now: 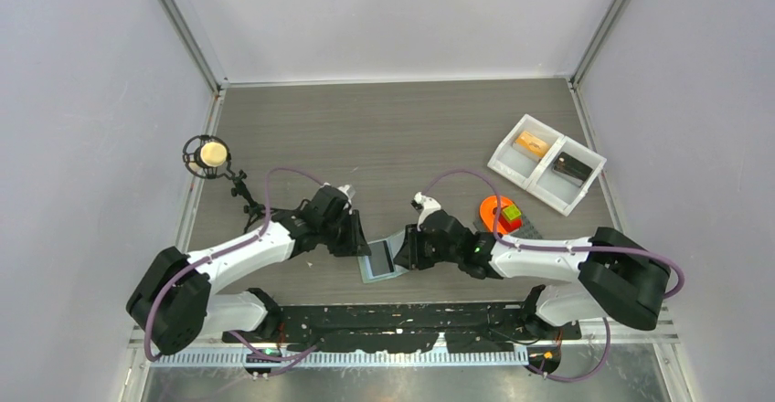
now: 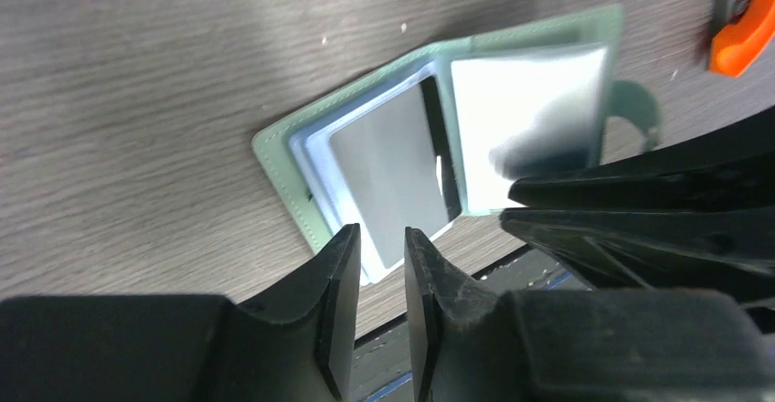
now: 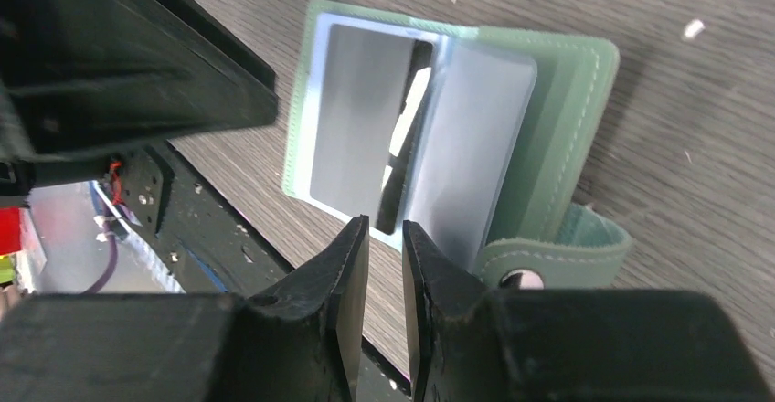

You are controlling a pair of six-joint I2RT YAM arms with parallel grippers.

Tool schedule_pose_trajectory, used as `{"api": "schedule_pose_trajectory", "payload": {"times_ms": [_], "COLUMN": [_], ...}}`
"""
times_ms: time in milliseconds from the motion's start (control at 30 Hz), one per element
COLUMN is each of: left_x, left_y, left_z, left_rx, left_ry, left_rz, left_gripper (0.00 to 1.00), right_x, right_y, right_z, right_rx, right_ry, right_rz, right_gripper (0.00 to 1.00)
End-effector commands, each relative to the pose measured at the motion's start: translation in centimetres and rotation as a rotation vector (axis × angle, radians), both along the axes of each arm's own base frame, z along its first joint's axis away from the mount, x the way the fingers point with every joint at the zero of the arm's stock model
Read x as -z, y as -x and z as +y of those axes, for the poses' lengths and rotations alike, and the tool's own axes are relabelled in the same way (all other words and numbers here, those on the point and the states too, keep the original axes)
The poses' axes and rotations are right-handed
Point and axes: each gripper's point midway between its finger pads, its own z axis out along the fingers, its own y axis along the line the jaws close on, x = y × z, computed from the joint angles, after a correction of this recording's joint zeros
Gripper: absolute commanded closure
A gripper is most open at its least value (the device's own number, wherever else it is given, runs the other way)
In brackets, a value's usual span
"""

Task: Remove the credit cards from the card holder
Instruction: Open the card holder at the center of the board, then remove the credit card from the card holder.

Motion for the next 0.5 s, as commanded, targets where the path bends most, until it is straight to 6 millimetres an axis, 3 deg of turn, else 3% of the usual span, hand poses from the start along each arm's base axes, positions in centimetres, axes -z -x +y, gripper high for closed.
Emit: {"api": "schedule_pose_trajectory", "payload": {"times_ms": [0,133,467], "left_x": [-0.4,0.6,2.6], "left_y": [-0.1,0.0,0.3], "left_z": [-1.0,-0.8,-0.1], "left_rx": [0.029,0.025,0.026], "left_ry": [0.067,0.05,-0.003], "left_rz": [-0.029,-0.021,0.011], "left_gripper": [0.74,0.76,0.78], "right_x": [-3.3,-3.5,-0.5], "right_y": [-1.6,-2.2,-2.7], "right_z": [2.5,3.0,2.6], "right_rx": [-0.014,-0.013,-0.013], "right_ry": [-0.106,-0.112,-0.104], "right_rz": [-0.043,-0.038,0.048], "right_gripper": [0.72,0.72,0.71]}}
